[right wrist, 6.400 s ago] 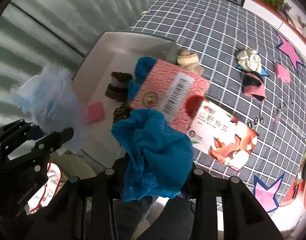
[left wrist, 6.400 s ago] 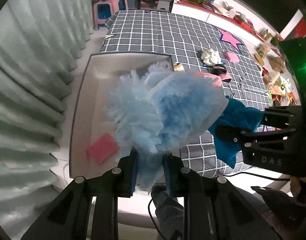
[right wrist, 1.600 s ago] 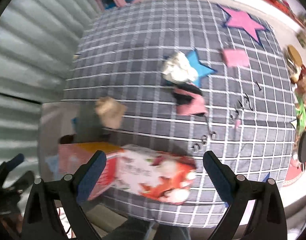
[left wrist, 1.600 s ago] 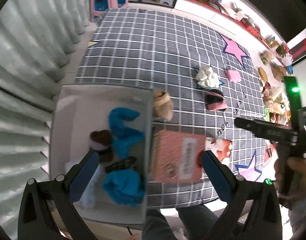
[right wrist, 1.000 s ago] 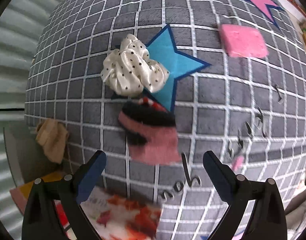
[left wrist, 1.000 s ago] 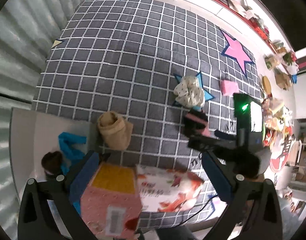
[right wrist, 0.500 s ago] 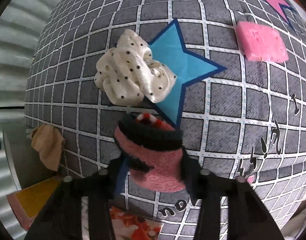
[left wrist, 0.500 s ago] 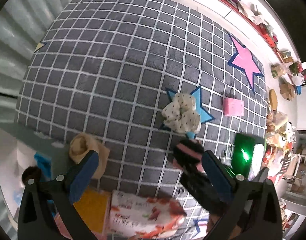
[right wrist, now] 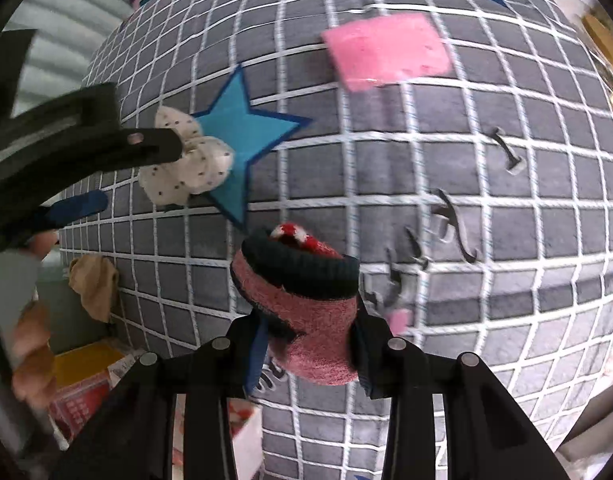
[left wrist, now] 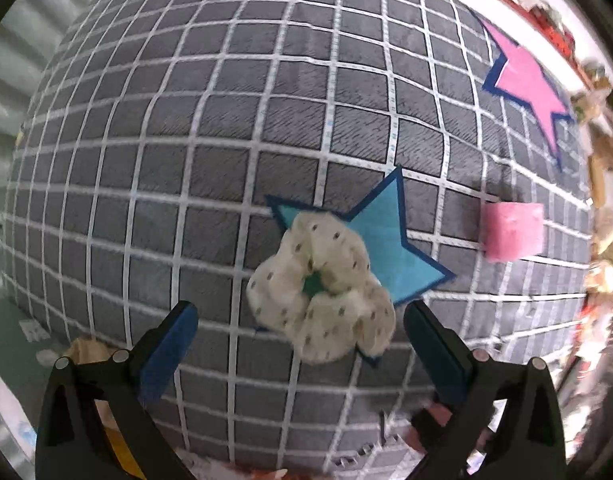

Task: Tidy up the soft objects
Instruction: 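Grasp the white polka-dot scrunchie with the left tool while the right tool grasps the pink sock, then lift the scrunchie and pink sock and carry both toward the white box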

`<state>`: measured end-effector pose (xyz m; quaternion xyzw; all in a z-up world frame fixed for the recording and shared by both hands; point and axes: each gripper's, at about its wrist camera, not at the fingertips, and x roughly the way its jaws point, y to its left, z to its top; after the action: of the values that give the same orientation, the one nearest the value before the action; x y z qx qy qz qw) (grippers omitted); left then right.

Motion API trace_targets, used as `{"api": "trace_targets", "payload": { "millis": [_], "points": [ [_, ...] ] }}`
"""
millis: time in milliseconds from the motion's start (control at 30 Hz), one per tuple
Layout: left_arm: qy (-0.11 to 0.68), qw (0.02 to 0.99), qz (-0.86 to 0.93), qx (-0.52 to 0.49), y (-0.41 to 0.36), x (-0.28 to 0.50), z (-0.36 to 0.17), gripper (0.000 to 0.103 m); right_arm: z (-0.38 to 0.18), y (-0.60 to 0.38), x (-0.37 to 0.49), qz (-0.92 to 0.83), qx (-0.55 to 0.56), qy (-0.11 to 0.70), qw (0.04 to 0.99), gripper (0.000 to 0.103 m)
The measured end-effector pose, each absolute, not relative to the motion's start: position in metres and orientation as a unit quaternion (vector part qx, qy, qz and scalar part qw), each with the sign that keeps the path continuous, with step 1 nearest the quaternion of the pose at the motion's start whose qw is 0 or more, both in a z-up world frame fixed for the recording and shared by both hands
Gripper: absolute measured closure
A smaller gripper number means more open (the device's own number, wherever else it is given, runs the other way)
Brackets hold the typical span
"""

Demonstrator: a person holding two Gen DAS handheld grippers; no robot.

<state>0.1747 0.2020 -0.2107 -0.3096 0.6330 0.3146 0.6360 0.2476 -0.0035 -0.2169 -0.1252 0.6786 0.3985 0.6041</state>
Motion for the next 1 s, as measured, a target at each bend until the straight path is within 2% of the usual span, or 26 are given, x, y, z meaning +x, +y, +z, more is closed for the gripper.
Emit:
{"api": "trace_targets", "payload": {
  "millis": [233,333,433,467,500,567,1000],
  "points": [
    [0.658,0.613,0.334,-0.280,0.198,0.192,-0.238,0.002,-0.217,-0.033,0.261,0.390,-0.107,0.689,0.601,0.064],
    [0.664,0.598,0.346,-0.285,0.198,0.193,-0.246,0.012,-0.214,-0.041,0.262,0.389,-0.102,0.690,0.602,0.064],
    [0.656,0.605,0.331,-0.305,0.195,0.192,-0.249,0.028,-0.211,-0.044,0.262,0.386,-0.091,0.692,0.603,0.064],
    [0.656,0.608,0.326,-0.306,0.194,0.192,-0.249,0.037,-0.210,-0.048,0.264,0.386,-0.090,0.692,0.603,0.064],
    [0.657,0.611,0.323,-0.302,0.196,0.192,-0.248,0.050,-0.207,-0.044,0.265,0.386,-0.089,0.692,0.603,0.064],
    [0.662,0.616,0.320,-0.282,0.192,0.198,-0.243,0.070,-0.204,-0.048,0.266,0.387,-0.088,0.690,0.605,0.064],
    [0.660,0.661,0.285,-0.215,0.140,0.172,-0.177,0.073,-0.195,-0.051,0.247,0.376,-0.098,0.683,0.618,0.064]
  ]
}}
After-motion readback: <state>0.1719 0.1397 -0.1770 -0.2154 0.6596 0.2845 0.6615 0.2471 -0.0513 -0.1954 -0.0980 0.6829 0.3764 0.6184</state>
